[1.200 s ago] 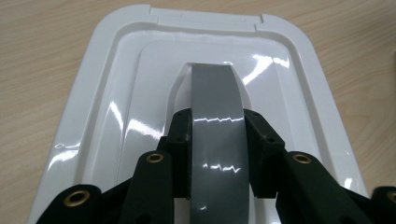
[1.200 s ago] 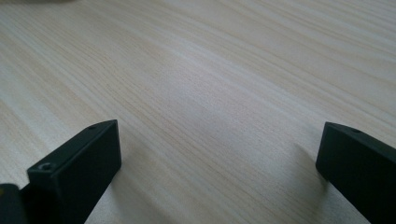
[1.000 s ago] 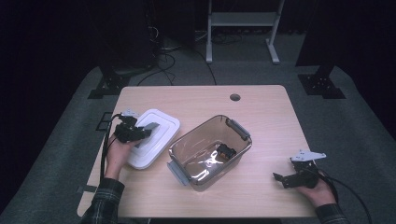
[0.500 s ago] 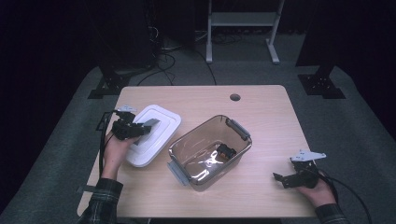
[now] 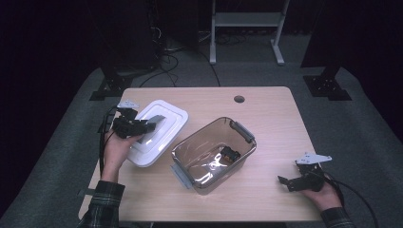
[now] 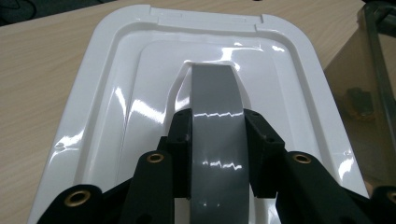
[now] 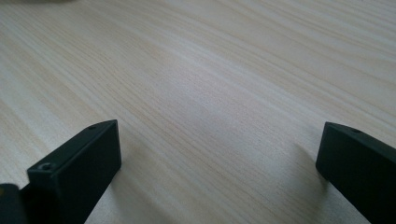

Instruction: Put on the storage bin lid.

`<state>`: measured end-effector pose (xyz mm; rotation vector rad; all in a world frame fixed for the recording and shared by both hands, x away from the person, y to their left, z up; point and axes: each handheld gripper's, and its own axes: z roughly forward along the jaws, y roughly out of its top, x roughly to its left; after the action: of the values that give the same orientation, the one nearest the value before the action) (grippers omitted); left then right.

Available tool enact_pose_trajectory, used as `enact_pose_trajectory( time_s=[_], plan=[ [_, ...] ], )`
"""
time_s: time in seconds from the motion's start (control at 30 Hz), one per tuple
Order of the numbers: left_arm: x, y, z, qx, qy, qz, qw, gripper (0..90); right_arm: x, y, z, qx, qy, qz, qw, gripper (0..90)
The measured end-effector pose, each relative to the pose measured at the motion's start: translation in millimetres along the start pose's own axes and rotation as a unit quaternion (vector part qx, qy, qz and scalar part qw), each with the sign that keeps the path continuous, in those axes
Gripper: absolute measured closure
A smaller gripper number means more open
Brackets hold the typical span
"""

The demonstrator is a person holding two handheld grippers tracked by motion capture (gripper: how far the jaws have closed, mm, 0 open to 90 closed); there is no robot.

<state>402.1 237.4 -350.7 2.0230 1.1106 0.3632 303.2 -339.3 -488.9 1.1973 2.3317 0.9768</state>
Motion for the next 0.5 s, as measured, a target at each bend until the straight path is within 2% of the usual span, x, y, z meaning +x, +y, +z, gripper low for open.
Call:
enact_pose_trajectory(
  time_s=[0.27,0.5],
  plan=[
    [-9.9,8.7,-8.5,-0.006,-0.008,0.004,0.9999,66.5,0.0,0.0,0.0,0.0,0.0,0.0,1.0,0.0],
    [-25.1,16.8,-10.4,-0.004,-0.02,0.019,0.9996,66.5,0.0,0.0,0.0,0.0,0.0,0.0,1.0,0.0]
  ],
)
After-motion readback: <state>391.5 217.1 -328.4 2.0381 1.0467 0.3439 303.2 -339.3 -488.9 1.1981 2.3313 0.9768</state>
